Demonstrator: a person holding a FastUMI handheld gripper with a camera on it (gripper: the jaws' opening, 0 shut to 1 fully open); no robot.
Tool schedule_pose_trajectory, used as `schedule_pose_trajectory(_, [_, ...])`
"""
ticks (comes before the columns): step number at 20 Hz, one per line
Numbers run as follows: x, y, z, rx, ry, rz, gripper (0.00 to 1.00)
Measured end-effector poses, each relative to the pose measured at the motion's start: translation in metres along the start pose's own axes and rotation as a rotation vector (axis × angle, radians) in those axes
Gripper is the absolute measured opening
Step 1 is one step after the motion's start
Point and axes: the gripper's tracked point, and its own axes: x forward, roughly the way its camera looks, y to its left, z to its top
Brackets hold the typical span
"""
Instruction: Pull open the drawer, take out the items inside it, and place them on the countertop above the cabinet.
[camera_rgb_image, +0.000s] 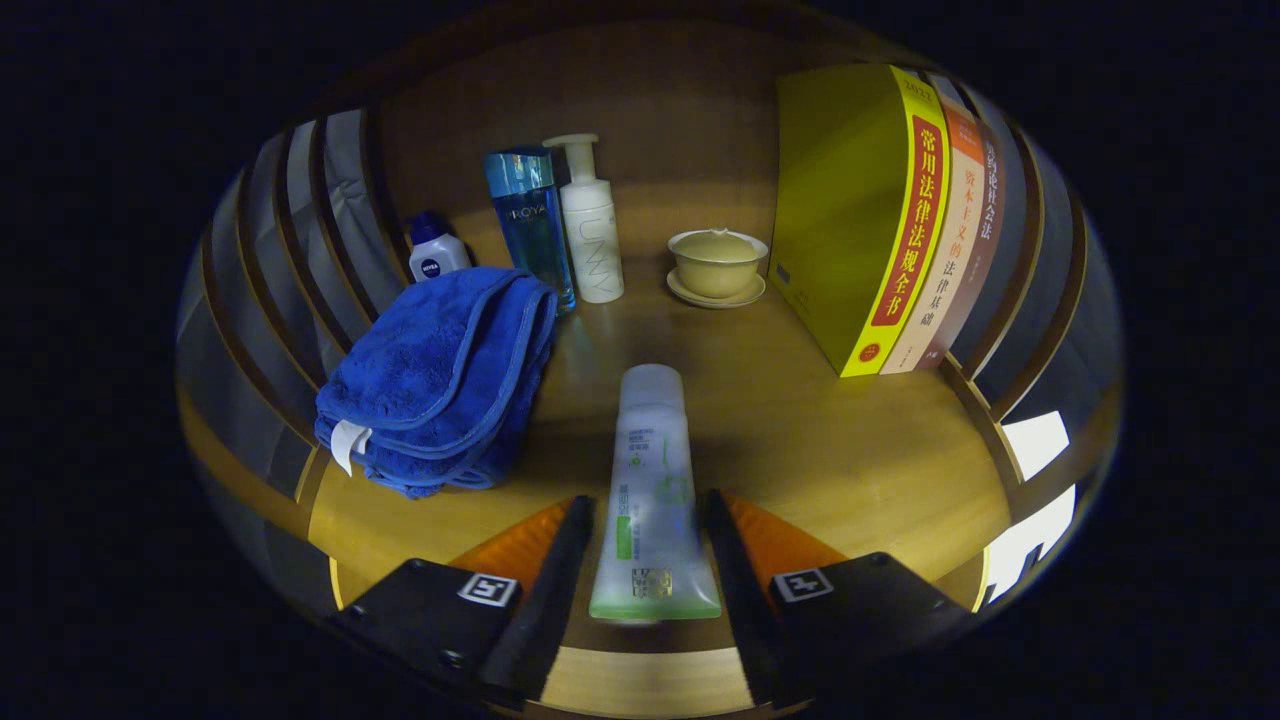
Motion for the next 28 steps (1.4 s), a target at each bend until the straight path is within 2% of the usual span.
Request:
schedule_pose_trajectory(4, [-0.018,0.001,0.009,0.005,-0.058,-0.001,0.99])
schedule_pose_trajectory(10, [-0.103,0.021,0.043,0.027,-0.307,0.100,0.99])
schedule_pose_trajectory(14, [-0.176,0.032,0.041,-0.042,-0.515,0.139,0.98])
schedule_pose_trajectory(19, [-0.239,0.042,-0.004,-0.042,-0.726,0.178,0.98])
schedule_pose_trajectory(24, [-0.261,0.021,-0.069,-0.080,-0.856,0.051,0.98])
schedule_pose_trajectory(28, [-0.267,0.016,-0.117,-0.069,-0.920,0.005,0.98])
